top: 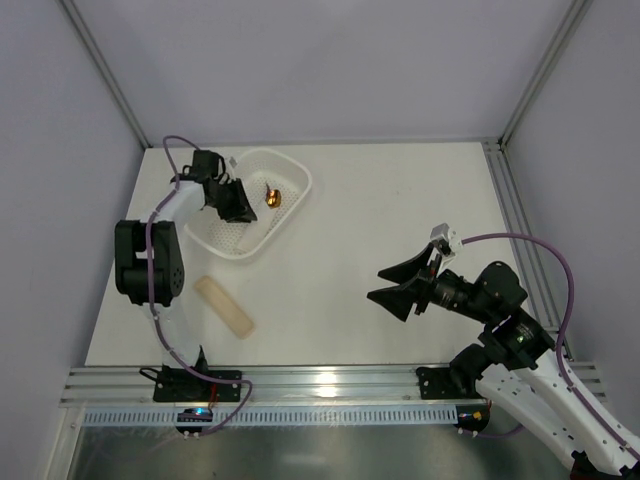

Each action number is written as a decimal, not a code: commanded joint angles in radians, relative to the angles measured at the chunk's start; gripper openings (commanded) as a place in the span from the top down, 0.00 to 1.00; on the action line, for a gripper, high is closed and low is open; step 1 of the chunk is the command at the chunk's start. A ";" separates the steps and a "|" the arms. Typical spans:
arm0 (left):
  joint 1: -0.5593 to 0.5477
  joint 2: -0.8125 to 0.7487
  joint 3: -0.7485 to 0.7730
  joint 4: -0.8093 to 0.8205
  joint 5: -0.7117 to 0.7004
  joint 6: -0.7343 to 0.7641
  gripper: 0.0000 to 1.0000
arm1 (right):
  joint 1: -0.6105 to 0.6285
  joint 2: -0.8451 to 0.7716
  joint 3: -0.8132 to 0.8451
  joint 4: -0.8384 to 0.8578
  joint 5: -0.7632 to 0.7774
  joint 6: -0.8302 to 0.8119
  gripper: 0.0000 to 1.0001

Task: Place the utensils on the paper napkin and roll it up

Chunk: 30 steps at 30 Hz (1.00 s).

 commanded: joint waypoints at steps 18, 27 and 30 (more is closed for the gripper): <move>-0.010 -0.036 -0.133 0.069 -0.094 -0.025 0.77 | -0.002 -0.001 0.012 0.027 -0.011 -0.007 0.29; -0.027 -0.215 -0.101 0.032 -0.108 -0.085 0.56 | -0.002 0.040 0.061 -0.022 0.041 0.013 0.27; -0.058 -0.329 -0.103 0.025 -0.131 -0.132 0.41 | -0.002 0.069 0.102 -0.078 0.107 0.049 0.14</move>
